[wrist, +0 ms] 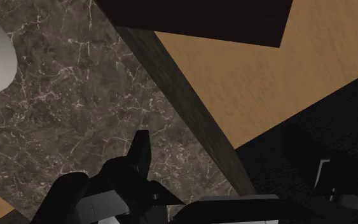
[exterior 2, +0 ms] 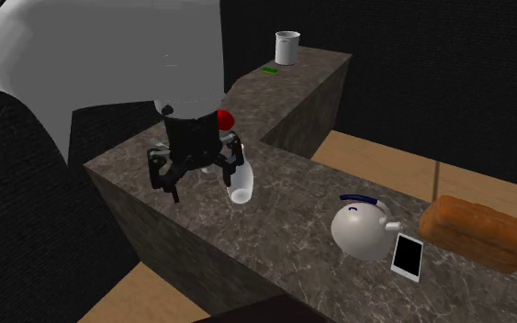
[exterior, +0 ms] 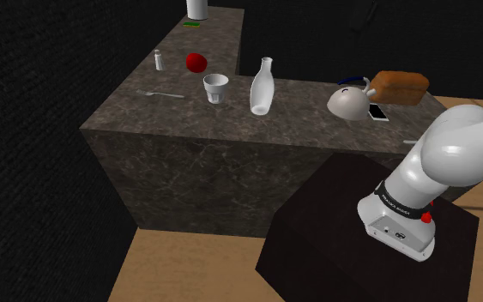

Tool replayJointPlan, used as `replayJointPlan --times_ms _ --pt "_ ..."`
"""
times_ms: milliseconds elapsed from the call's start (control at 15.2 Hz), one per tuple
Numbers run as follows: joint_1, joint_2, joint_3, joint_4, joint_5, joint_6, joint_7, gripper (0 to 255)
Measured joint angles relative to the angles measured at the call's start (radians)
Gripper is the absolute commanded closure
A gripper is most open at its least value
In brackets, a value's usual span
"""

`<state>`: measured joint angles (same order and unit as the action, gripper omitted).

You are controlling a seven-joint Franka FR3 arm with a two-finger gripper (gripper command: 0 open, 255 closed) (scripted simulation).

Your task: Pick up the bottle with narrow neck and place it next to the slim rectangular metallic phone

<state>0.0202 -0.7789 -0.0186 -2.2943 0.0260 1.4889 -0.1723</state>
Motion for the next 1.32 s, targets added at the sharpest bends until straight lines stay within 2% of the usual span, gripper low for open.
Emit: replayJointPlan --times_ms 198,528,858,1320 --pt "-0.002 0.036 -0.007 0.008 -0.006 0.027 -0.009 0" --pt "-0.008 0.189 -0.034 0.047 -0.026 0.136 -0.043 0" --pt "-0.017 0.379 -0.068 0.134 -0.040 0.236 -0.088 0" --pt "-0.028 0.633 -0.103 0.295 -0.038 0.324 -0.144 0"
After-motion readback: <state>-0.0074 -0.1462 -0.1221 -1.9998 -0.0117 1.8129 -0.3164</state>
